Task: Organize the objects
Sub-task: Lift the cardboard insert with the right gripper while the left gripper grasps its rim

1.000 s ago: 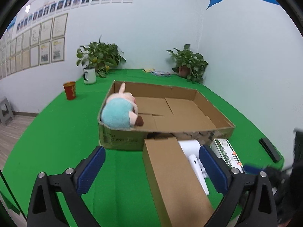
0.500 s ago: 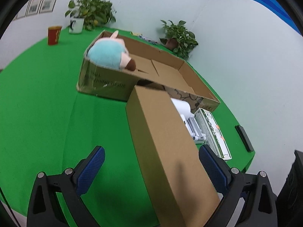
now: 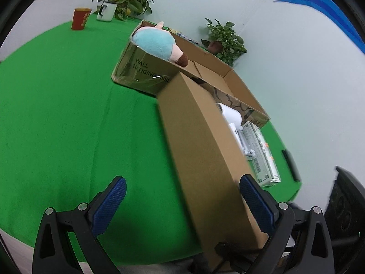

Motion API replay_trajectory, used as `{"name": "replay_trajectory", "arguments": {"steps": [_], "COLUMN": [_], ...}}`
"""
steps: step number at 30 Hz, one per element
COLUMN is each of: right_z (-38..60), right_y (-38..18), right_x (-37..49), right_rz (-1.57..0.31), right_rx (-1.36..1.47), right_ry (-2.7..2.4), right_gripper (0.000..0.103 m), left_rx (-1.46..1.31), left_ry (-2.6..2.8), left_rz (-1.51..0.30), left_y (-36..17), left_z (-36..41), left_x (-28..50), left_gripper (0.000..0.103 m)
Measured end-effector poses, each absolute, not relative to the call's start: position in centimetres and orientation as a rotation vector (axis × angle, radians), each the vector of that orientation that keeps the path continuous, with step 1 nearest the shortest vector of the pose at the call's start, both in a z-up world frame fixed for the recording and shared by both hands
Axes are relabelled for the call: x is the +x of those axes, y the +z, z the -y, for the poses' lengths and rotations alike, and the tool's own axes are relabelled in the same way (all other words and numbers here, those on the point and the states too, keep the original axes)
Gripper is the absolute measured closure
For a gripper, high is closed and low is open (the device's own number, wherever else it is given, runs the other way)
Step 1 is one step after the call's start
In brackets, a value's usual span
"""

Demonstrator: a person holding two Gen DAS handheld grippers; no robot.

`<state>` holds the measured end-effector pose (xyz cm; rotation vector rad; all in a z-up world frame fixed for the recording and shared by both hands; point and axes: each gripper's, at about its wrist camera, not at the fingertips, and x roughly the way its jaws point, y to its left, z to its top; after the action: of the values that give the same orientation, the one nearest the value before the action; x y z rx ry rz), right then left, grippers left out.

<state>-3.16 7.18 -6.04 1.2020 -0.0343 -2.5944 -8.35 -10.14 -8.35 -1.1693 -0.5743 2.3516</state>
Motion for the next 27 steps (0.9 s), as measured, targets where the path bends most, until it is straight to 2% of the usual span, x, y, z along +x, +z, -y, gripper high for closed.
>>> {"name": "replay_trajectory", "arguments": {"steps": [7,9,11,14,17,20,23,27], "right_z": [-8.8,-8.9,-9.1,-9.8,-10.6,-11.5,-11.5,-10.9], "right_y": [-7.1,-7.9,-8.9,-9.5,-9.1,-7.3,-5.1,-3.1], "right_x": [-4.1,-4.4,-4.8,-4.8,-4.3,-3.6,-2.5,-1.7], "right_rz": [0.602,0.699,0.778,0.853,0.842,0.72,0.537,0.397], "right_rx": [1.179,1.182,1.195,1.195,1.192,1.179,1.129,1.05], "right_ry": [-2.229,-2.141,-2.057,-2.006,-2.067,-2.238,-2.39,-2.465], "right_gripper": [0.015,0.015,0.015,0.014,0.01,0.009,0.009,0.009], "left_rx": [-1.154,-1.154,-1.154,-1.133,-1.127,-1.135,-1.138,-1.127], "left_ry": [2.259,2.236,2.23,2.228,2.242,2.244,2.271,2.267], "left_rz": [0.71,0.72,0.715,0.693,0.671,0.643,0.587,0.543], "left_y": [-7.5,-7.3,-7.0,-6.3,-5.5,-5.3,-4.9,-4.1], "left_z": [11.3,11.0,10.7,9.9,9.0,7.7,6.3,4.8], "left_x": [-8.3,-8.3,-8.2,-8.1,-8.3,-8.5,-8.6,-8.5], "left_gripper": [0.006,0.016,0.032,0.046,0.056,0.069,0.075,0.079]}}
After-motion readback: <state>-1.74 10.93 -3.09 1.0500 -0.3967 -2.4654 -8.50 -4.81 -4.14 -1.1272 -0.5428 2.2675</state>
